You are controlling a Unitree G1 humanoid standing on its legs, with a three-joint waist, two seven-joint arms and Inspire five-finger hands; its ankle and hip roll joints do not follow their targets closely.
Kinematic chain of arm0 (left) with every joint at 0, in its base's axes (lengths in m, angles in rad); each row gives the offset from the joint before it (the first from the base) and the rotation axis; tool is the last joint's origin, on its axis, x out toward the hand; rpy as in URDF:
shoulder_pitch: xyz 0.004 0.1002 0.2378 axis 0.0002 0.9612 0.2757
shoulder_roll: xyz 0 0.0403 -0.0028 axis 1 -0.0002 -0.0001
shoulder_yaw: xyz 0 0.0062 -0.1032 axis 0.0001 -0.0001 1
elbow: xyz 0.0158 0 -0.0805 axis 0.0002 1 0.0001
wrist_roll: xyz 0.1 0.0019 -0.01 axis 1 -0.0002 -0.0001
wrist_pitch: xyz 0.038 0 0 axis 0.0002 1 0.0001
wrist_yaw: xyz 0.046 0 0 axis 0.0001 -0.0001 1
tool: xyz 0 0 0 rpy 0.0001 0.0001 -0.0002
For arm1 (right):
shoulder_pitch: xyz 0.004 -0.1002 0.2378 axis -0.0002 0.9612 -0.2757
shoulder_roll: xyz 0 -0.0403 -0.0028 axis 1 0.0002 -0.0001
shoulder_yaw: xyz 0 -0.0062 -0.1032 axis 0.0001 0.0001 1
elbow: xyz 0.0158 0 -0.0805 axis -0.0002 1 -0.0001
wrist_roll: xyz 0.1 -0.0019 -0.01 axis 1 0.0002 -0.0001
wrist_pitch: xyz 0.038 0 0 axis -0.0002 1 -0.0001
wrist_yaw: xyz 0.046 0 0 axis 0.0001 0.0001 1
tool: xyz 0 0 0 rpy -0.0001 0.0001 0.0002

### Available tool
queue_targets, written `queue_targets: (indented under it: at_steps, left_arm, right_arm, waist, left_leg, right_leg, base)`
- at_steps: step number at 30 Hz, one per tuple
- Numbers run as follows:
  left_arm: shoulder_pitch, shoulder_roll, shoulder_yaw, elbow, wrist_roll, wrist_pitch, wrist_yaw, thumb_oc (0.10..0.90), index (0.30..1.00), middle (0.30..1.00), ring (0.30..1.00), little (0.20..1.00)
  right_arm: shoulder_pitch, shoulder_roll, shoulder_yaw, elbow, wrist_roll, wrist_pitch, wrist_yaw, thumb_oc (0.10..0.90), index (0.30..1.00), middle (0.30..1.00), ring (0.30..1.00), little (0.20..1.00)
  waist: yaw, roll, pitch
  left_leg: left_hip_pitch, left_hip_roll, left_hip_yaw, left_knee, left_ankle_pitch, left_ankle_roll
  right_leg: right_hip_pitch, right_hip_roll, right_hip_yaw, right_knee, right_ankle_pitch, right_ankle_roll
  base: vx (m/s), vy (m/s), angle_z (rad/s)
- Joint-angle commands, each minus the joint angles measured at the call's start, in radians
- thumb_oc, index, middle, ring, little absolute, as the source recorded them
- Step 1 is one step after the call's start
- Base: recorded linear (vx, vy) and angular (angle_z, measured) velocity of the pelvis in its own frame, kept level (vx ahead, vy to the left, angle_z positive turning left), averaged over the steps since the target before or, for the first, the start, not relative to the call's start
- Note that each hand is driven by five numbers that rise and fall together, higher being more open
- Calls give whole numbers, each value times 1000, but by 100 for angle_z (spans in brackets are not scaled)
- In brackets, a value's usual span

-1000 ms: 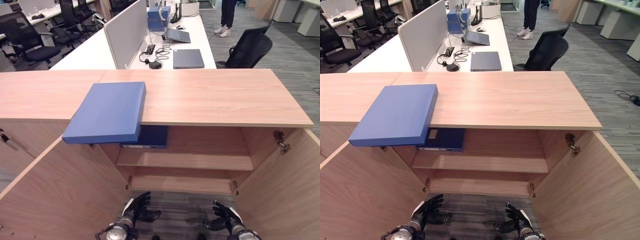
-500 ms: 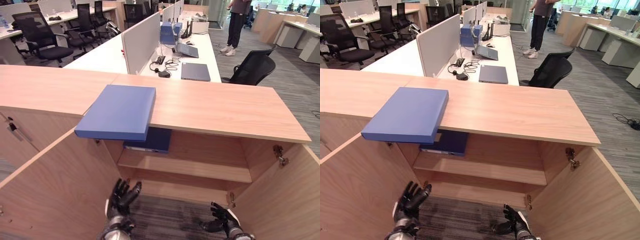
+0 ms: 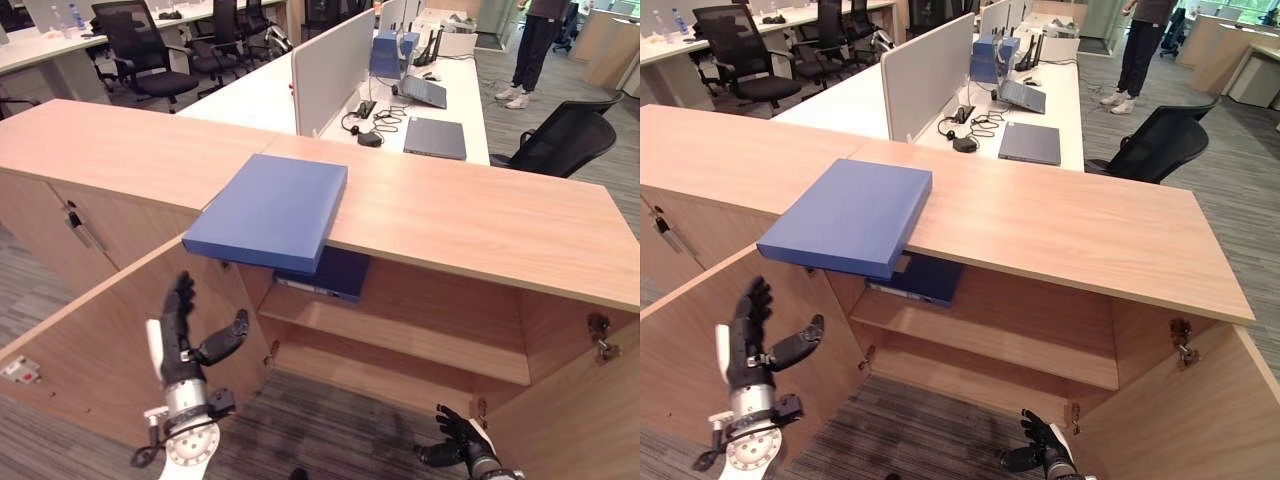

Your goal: Put the empty folder in the office cabinet

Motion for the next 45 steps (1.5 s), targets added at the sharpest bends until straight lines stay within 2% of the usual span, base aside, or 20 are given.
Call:
queue_targets:
  at_steps: [1,9,18,19,25,27,28,29,32,45]
  left_arm:
    - [-144,88,95,-133,310,-60,197,800,900,900,900,900]
    - [-128,83,96,-145,391,-42,274,800,900,900,900,900]
    - [-127,187,130,-168,573,2,328,800,900,900,900,900]
    - [-135,239,122,-171,605,-7,299,800,900,900,900,900]
    - [-132,341,98,-169,603,-53,189,800,900,900,900,900]
    - [-138,392,45,-169,577,-98,87,800,900,900,900,900]
    - [-145,421,36,-162,593,-99,77,800,900,900,900,900]
    - [-147,422,35,-160,594,-99,77,800,900,900,900,900]
    - [-164,461,6,-142,611,-100,35,800,900,900,900,900]
    - [-250,510,-41,-117,638,-108,-12,800,900,900,900,900]
  right_arm:
    - [-89,-16,7,-46,-18,-104,-29,800,900,900,900,900]
    - [-85,-18,1,-53,8,-116,-28,800,900,900,900,900]
    - [-69,-9,-11,-23,41,-124,-13,800,900,900,900,900]
    - [-71,-10,-18,-11,59,-128,-7,800,900,900,900,900]
    - [-82,-16,-26,4,78,-136,19,800,900,900,900,900]
    - [-89,-21,-32,6,106,-141,36,800,900,900,900,900]
    - [-90,-22,-34,6,115,-144,43,800,900,900,900,900]
    - [-90,-21,-35,7,116,-144,44,800,900,900,900,900]
    - [-96,-21,-40,5,133,-153,49,800,900,900,900,900]
    - [-90,-25,-46,6,132,-156,60,800,900,900,900,900]
  waist:
    - [12,-27,25]
    - [12,-17,25]
    - [5,1,22]
    - [1,9,26]
    - [-10,28,28]
    - [-21,43,32]
    - [-24,47,32]
    - [-24,45,29]
    - [-33,55,31]
    - [-63,63,20]
  left_leg:
    - [14,79,2,-1,-33,-82]
    - [9,91,-10,-1,-19,-93]
    - [11,105,-14,-1,-21,-107]
    - [6,106,-15,-1,-8,-108]
    - [8,113,-11,-1,-13,-114]
    - [3,114,-9,-1,1,-115]
    - [4,115,-8,-1,1,-116]
    - [8,117,-8,-1,-10,-117]
    - [6,119,-3,-1,1,-118]
    - [23,123,22,-1,-21,-123]
  right_leg:
    - [58,-35,36,7,-94,52]
    - [66,-19,23,7,-104,43]
    - [72,-4,17,7,-125,36]
    - [67,-3,15,7,-114,36]
    - [69,4,17,7,-123,35]
    - [64,4,18,8,-113,35]
    - [64,5,18,9,-113,35]
    - [68,6,19,8,-124,34]
    - [63,6,18,10,-114,35]
    - [69,1,30,8,-124,38]
  base:
    - [-14,-54,18]
    - [-4,-46,7]
    - [1,-22,3]
    - [28,-27,3]
    - [-4,-5,5]
    - [-54,23,0]
    - [0,0,0]
    - [48,-4,1]
    - [2,7,0]
    - [4,7,-5]
